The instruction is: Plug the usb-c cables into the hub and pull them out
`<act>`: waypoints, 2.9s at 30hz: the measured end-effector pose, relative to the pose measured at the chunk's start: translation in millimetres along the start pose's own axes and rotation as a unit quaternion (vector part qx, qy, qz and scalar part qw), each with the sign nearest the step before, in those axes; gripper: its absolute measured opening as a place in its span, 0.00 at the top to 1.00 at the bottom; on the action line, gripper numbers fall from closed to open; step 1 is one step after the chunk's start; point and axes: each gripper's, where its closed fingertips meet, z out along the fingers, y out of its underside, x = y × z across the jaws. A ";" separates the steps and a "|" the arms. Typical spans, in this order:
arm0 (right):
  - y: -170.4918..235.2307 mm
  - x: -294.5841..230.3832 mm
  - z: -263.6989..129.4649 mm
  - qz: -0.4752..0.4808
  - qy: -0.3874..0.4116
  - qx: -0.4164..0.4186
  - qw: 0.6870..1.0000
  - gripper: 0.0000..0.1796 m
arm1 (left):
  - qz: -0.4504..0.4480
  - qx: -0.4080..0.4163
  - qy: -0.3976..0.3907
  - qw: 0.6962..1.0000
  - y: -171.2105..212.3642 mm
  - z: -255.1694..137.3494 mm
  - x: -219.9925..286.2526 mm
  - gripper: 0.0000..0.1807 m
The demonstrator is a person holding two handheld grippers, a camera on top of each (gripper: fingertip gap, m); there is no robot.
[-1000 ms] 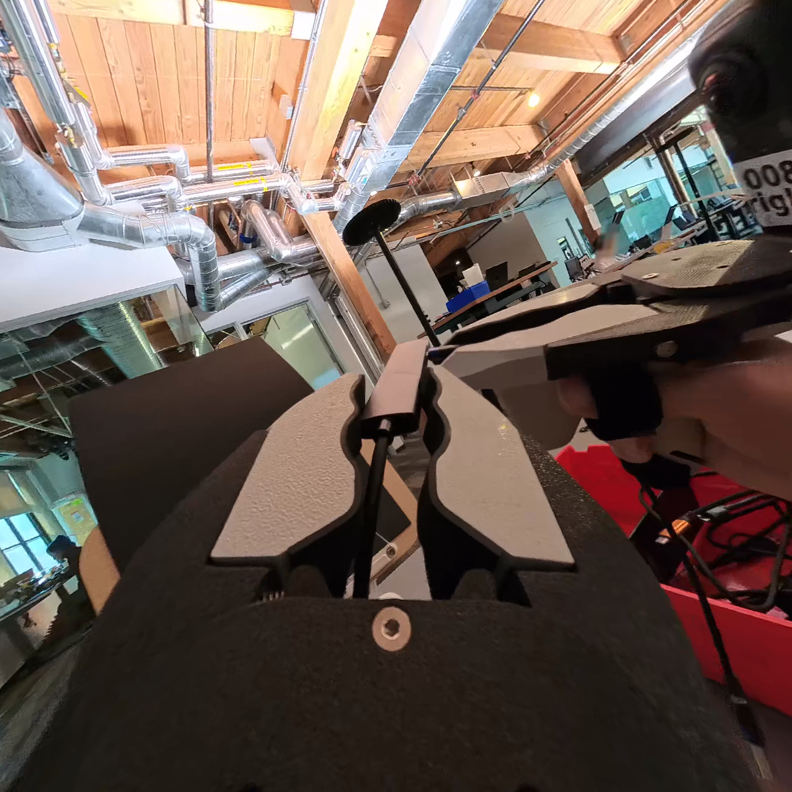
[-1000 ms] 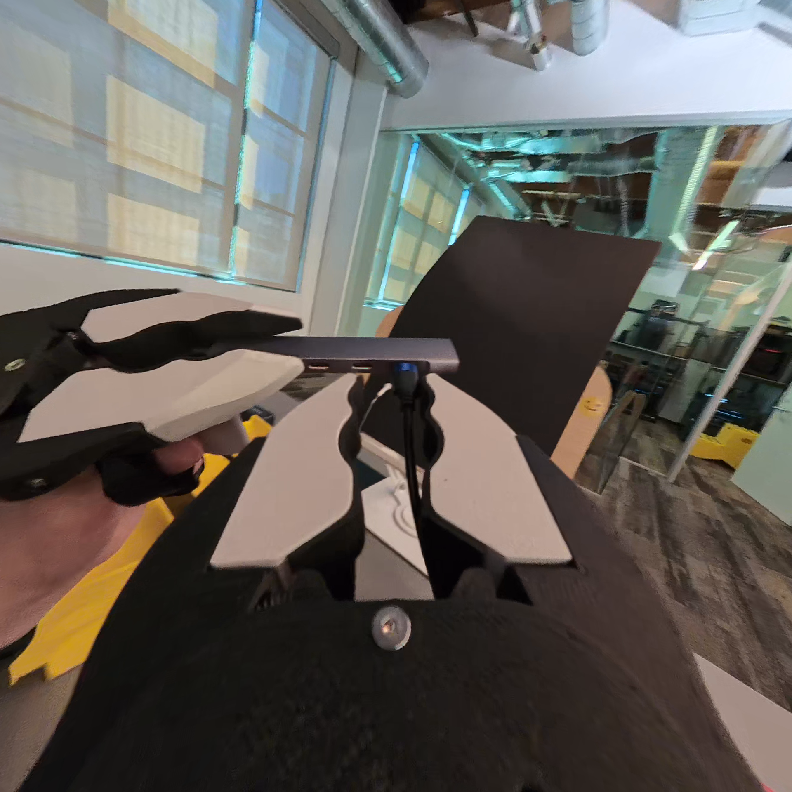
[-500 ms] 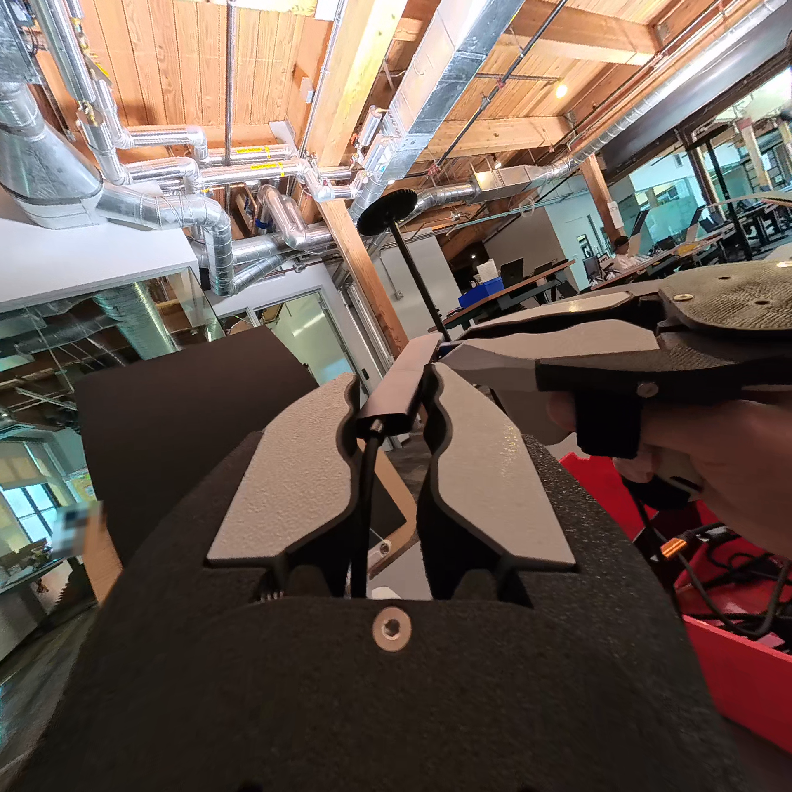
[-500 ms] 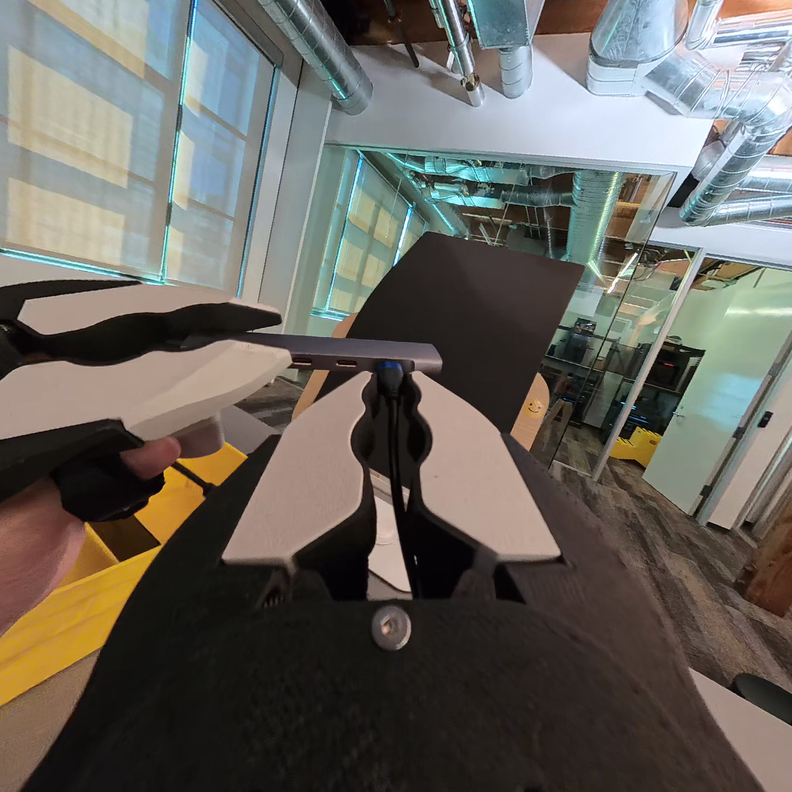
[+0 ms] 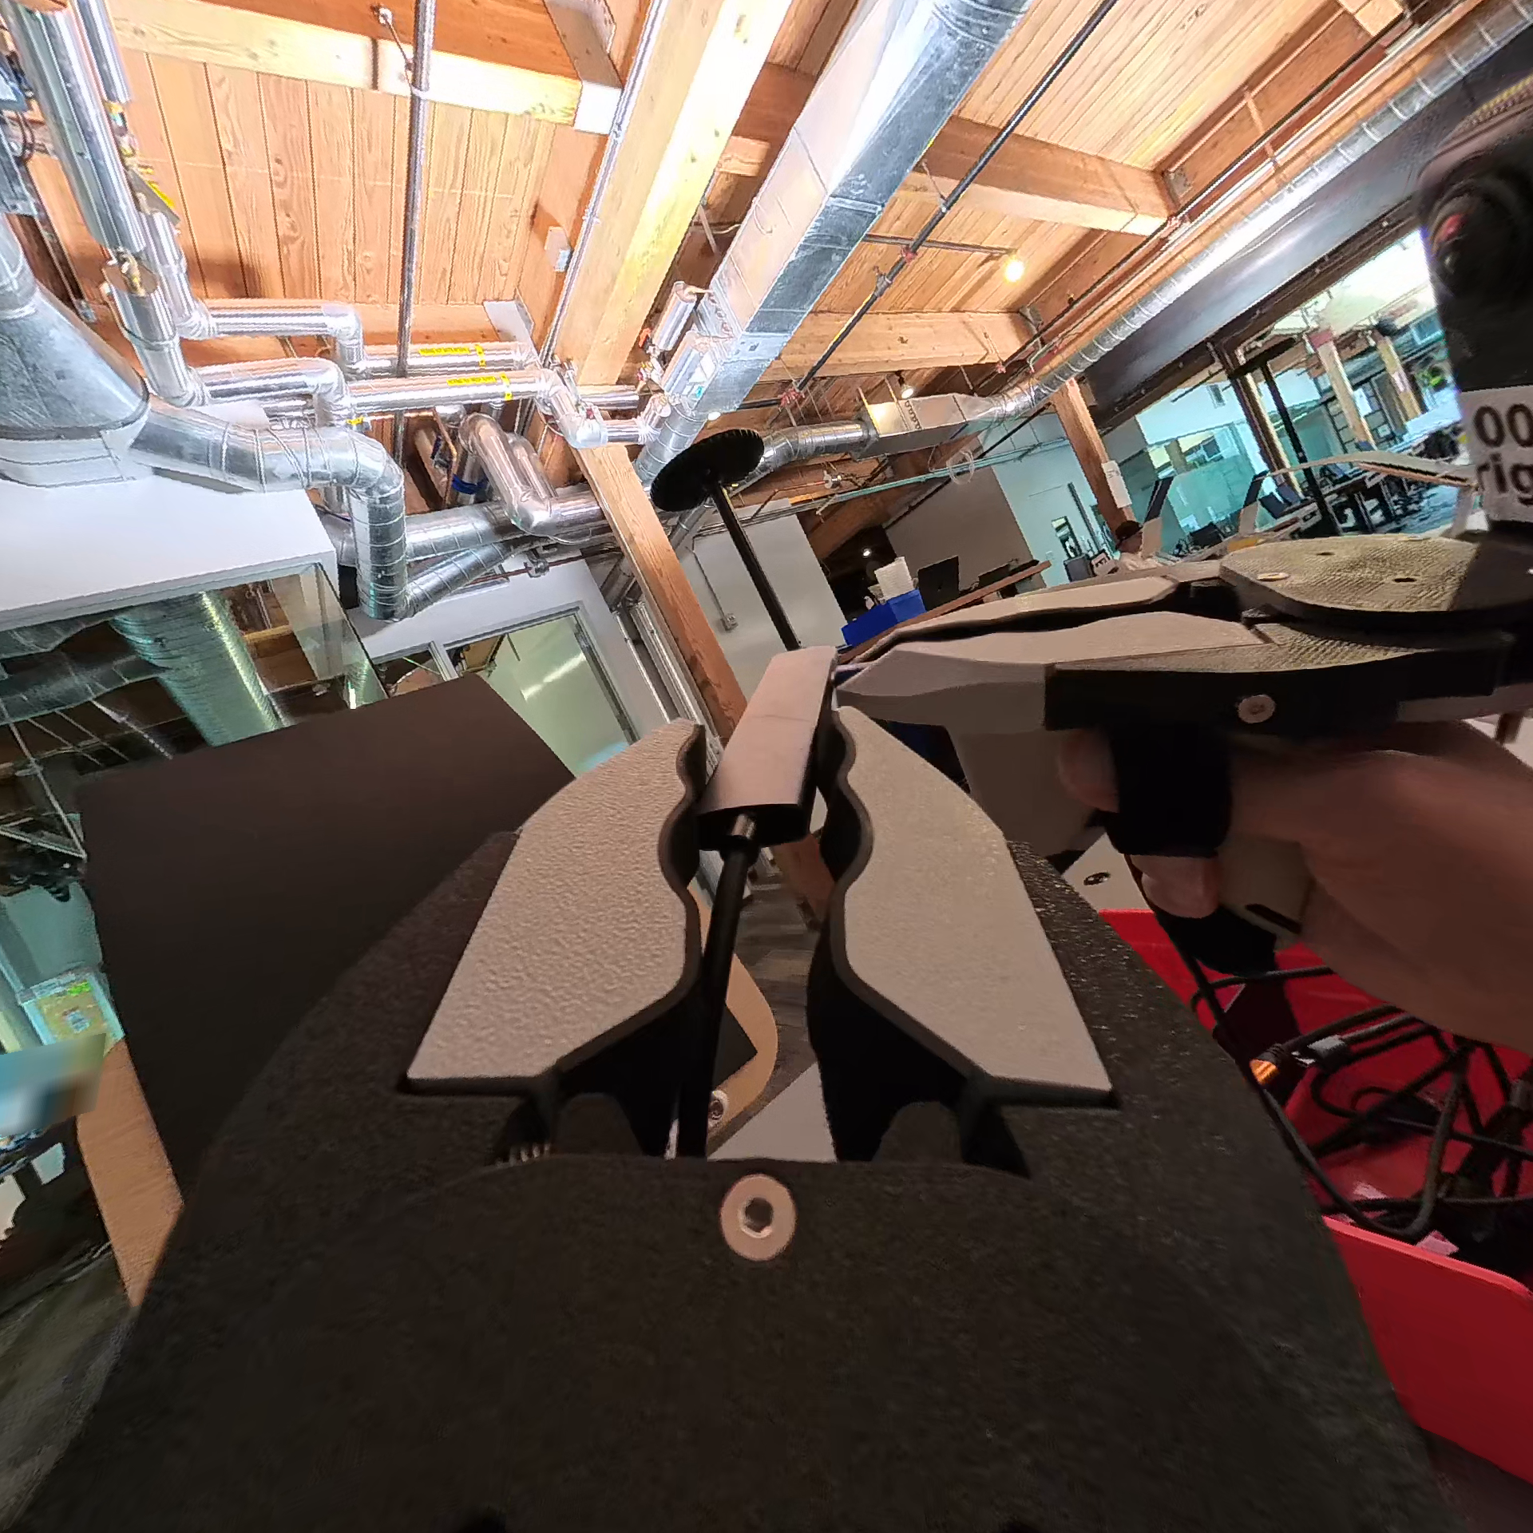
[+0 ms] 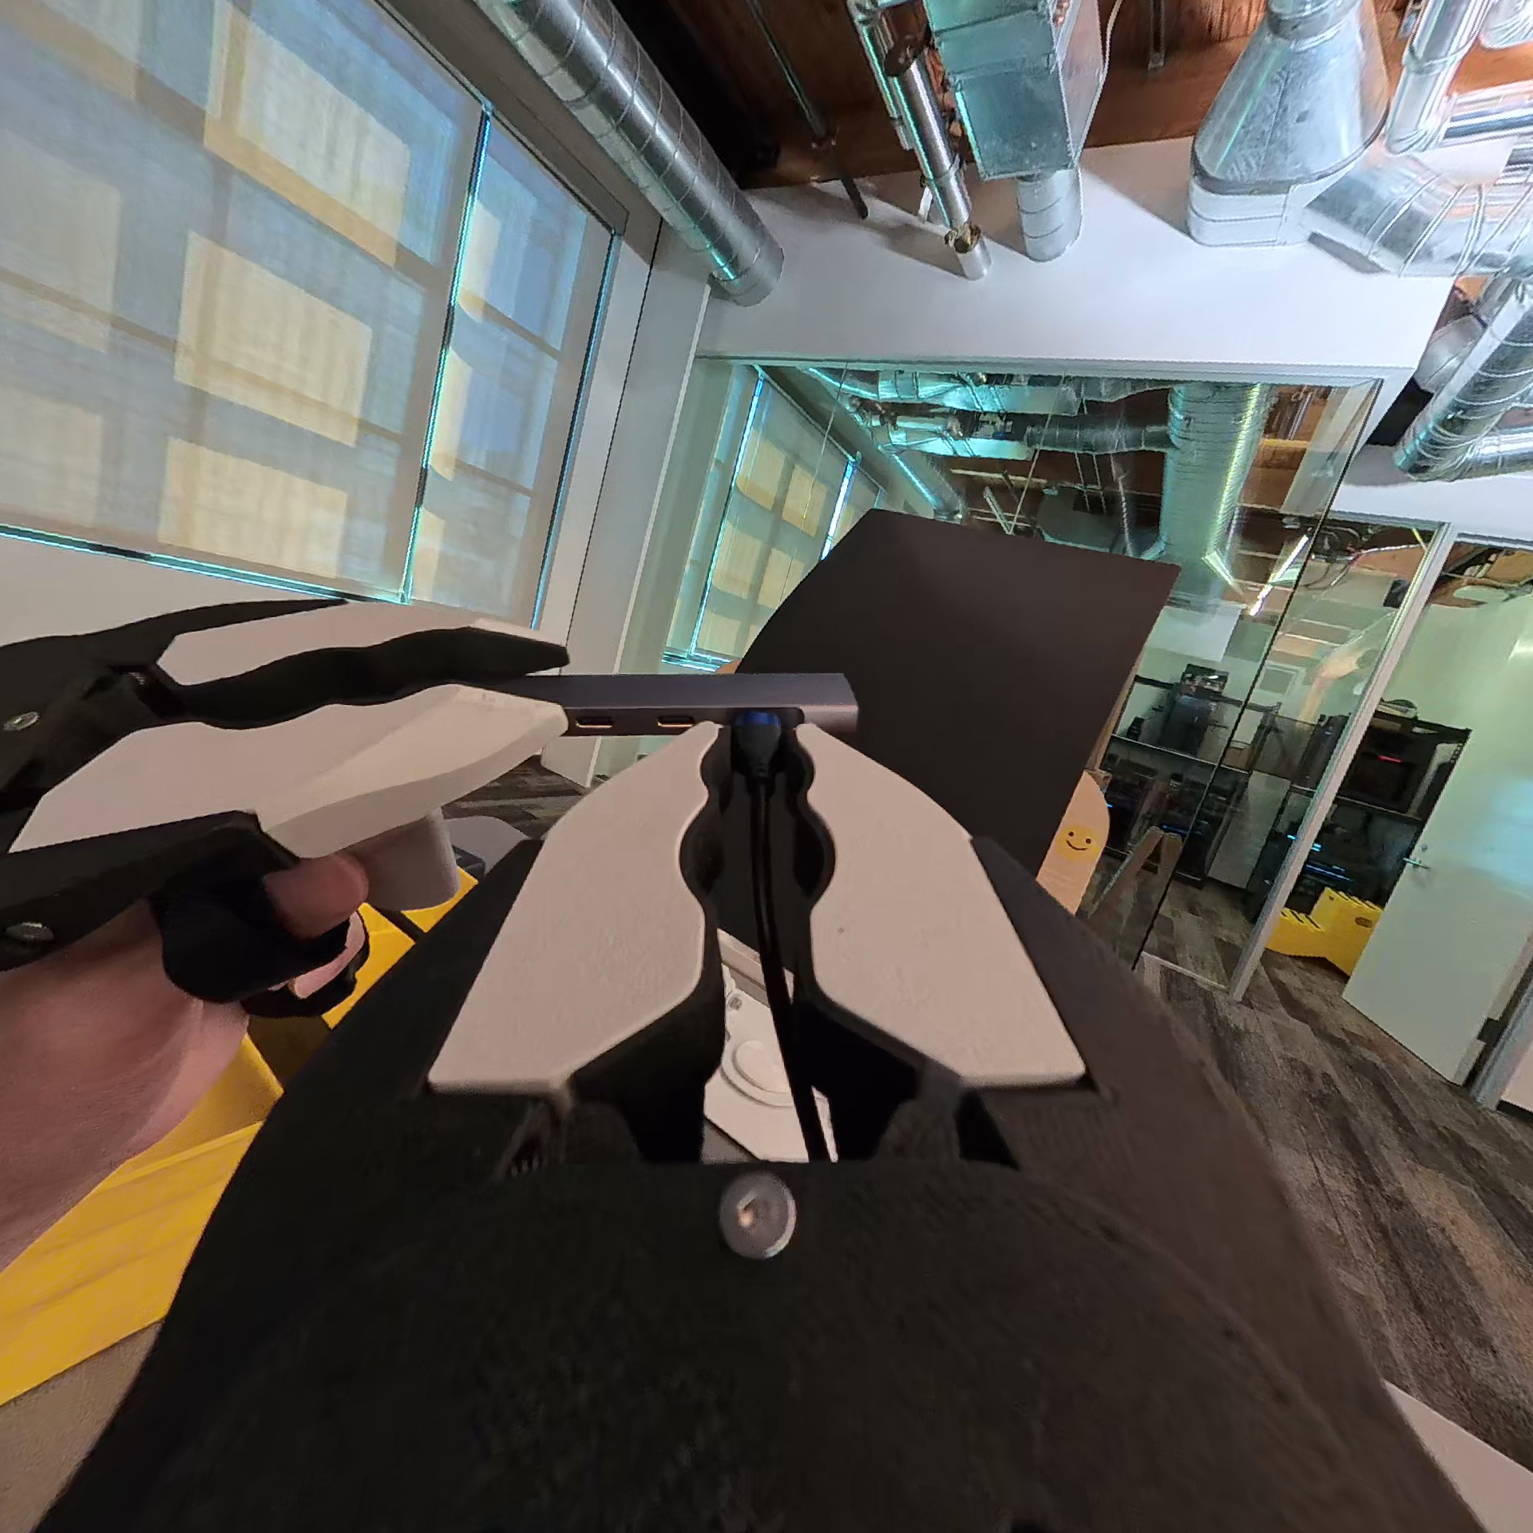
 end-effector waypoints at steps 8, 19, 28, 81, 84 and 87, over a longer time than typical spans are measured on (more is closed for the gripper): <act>1.4 1.8 -1.9 -0.025 0.011 0.001 1.000 0.93 | -0.017 -0.004 -0.004 1.000 1.0 1.4 0.3 0.86; -2.4 -2.0 -5.5 -0.066 0.047 -0.011 0.997 0.93 | -0.002 -0.009 -0.019 1.000 -1.3 -0.7 -3.2 0.84; -10.2 -3.8 -9.5 -0.002 0.006 0.020 1.000 0.93 | 0.019 -0.003 -0.021 1.000 -10.5 -3.3 -0.5 0.85; -16.1 -16.4 -15.8 -0.231 0.037 0.031 0.972 0.93 | -0.215 -0.046 -0.005 0.975 26.5 -18.1 -59.2 0.87; -16.4 13.4 -24.5 -0.168 -0.022 -0.015 0.985 0.93 | -0.189 -0.077 0.036 0.978 27.0 -20.3 -49.1 0.87; -0.6 55.1 -47.0 -0.090 -0.072 -0.071 0.991 0.93 | -0.184 -0.065 0.055 0.979 14.7 -20.8 -41.4 0.87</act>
